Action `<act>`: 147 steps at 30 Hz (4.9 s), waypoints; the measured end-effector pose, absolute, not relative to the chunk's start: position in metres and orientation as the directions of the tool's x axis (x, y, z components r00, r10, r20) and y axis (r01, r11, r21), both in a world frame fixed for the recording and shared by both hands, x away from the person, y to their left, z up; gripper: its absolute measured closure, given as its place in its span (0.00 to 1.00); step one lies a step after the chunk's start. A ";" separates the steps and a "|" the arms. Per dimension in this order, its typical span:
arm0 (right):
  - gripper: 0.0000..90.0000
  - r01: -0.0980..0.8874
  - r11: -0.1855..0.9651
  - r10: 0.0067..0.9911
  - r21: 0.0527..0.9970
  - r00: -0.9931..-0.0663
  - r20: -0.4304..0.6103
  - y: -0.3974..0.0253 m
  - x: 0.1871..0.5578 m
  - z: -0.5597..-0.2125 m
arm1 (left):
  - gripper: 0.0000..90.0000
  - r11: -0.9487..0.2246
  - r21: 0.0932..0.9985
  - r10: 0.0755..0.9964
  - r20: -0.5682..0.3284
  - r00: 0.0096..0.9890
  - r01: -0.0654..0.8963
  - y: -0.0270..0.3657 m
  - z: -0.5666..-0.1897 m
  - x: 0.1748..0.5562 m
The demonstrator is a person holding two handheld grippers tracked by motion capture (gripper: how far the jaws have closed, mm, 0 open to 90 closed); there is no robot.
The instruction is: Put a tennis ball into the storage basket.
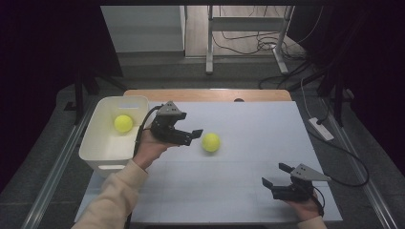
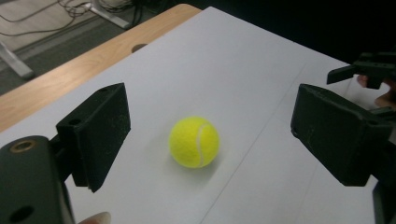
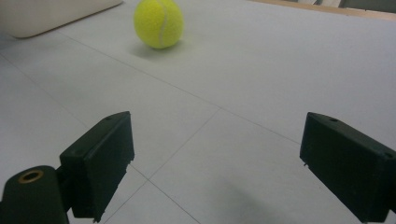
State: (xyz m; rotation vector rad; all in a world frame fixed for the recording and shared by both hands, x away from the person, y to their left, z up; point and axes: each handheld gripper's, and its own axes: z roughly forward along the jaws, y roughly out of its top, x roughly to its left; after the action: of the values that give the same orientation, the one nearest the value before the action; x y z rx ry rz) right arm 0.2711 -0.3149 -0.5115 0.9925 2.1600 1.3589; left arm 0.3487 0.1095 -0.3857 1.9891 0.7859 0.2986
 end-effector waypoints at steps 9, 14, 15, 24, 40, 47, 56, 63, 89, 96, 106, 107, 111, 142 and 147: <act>0.11 0.351 0.277 0.738 0.894 -0.674 0.036 -0.314 0.273 -0.512 | 0.13 -0.383 0.827 0.629 -0.093 0.771 0.412 0.098 -0.393 0.353; 0.11 0.349 0.283 0.735 0.893 -0.677 0.031 -0.313 0.273 -0.512 | 0.13 -0.384 0.822 0.628 -0.101 0.771 0.421 0.094 -0.396 0.355; 0.11 0.350 0.281 0.736 0.894 -0.677 0.033 -0.313 0.273 -0.512 | 0.13 -0.384 0.821 0.627 -0.104 0.772 0.423 0.094 -0.396 0.355; 0.11 0.344 0.288 0.732 0.893 -0.681 0.027 -0.310 0.275 -0.512 | 0.12 -0.409 0.802 0.624 -0.103 0.775 0.436 0.082 -0.407 0.359; 0.11 0.341 0.290 0.727 0.894 -0.686 0.026 -0.308 0.277 -0.512 | 0.12 -0.437 0.760 0.628 -0.125 0.768 0.481 0.063 -0.425 0.377; 0.11 0.342 0.292 0.726 0.893 -0.687 0.026 -0.308 0.277 -0.512 | 0.12 -0.454 0.732 0.632 -0.138 0.762 0.509 0.056 -0.433 0.384; 0.11 0.344 0.294 0.727 0.892 -0.687 0.025 -0.308 0.276 -0.512 | 0.09 -0.465 0.702 0.633 -0.163 0.757 0.540 0.049 -0.444 0.392; 0.11 0.347 0.292 0.727 0.891 -0.686 0.029 -0.308 0.276 -0.513 | 0.08 -0.472 0.684 0.638 -0.170 0.751 0.557 0.043 -0.454 0.399; 0.11 0.348 0.295 0.726 0.890 -0.687 0.027 -0.308 0.277 -0.513 | 0.06 -0.499 0.633 0.666 -0.157 0.729 0.592 0.035 -0.481 0.416; 0.11 0.349 0.298 0.727 0.889 -0.686 0.026 -0.308 0.277 -0.514 | 0.07 -0.509 0.623 0.665 -0.154 0.731 0.595 0.033 -0.487 0.419; 0.11 0.348 0.295 0.727 0.890 -0.686 0.028 -0.308 0.277 -0.514 | 0.09 -0.525 0.607 0.660 -0.153 0.736 0.596 0.028 -0.495 0.422; 0.11 0.349 0.294 0.726 0.890 -0.687 0.029 -0.308 0.277 -0.514 | 0.09 -0.525 0.604 0.663 -0.152 0.733 0.599 0.028 -0.496 0.422; 0.11 0.349 0.294 0.726 0.890 -0.687 0.030 -0.308 0.277 -0.514 | 0.13 -0.526 0.597 0.665 -0.156 0.731 0.606 0.027 -0.499 0.423; 0.11 0.346 0.296 0.727 0.890 -0.687 0.026 -0.308 0.277 -0.514 | 0.30 -0.522 0.643 0.662 -0.109 0.741 0.561 0.038 -0.486 0.412; 0.11 0.346 0.298 0.727 0.890 -0.686 0.023 -0.308 0.277 -0.514 | 0.30 -0.512 0.655 0.667 -0.105 0.738 0.556 0.041 -0.482 0.410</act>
State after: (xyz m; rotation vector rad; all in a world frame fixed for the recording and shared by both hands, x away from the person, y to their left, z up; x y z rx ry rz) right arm 0.2767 -0.3083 -0.5138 0.9611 2.1864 1.3508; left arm 0.4103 0.0412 -0.4822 2.2473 0.9166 0.2080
